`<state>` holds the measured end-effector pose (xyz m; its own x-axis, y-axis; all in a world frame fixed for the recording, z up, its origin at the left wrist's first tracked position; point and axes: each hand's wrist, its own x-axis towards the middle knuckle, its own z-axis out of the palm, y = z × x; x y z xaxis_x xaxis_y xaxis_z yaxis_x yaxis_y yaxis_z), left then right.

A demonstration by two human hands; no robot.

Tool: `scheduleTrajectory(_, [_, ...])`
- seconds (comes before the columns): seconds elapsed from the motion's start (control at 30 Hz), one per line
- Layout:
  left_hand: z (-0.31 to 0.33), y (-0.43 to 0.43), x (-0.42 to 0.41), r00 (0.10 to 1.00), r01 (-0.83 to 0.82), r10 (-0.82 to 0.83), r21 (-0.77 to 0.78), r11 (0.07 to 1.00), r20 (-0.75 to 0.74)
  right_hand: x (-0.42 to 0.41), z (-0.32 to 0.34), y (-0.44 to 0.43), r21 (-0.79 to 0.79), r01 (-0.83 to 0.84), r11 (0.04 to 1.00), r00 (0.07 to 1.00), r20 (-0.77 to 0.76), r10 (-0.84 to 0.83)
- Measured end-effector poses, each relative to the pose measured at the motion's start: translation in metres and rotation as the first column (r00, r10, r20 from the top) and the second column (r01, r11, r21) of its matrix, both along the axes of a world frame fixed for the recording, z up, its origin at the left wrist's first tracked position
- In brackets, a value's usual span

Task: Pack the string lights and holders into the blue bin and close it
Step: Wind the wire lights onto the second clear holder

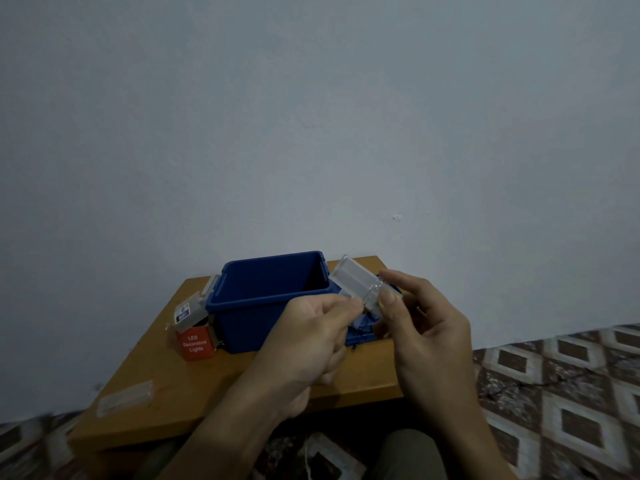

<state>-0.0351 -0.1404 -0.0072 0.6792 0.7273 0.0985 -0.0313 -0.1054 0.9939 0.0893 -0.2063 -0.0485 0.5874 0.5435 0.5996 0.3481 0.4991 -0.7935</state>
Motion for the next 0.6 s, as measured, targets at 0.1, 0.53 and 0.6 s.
scheduleTrajectory(0.1, [0.0009,0.0000,0.0002,1.000,0.000,0.000,0.018,1.000,0.004,-0.0002,0.0013,-0.0008,0.004,-0.003,1.000,1.000,-0.018,0.003])
scheduleTrajectory(0.53, [-0.0059,0.0049,0.0022,0.993,-0.040,0.080,0.384,0.922,-0.087,0.0057,0.0020,-0.0021,-0.057,-0.106,0.993,0.990,-0.099,0.100])
scheduleTrajectory(0.6, [-0.0064,0.0082,0.0015,0.994,-0.019,0.054,0.333,0.943,-0.096,0.0085,0.0007,-0.0024,-0.064,-0.140,0.988,0.984,-0.123,0.131])
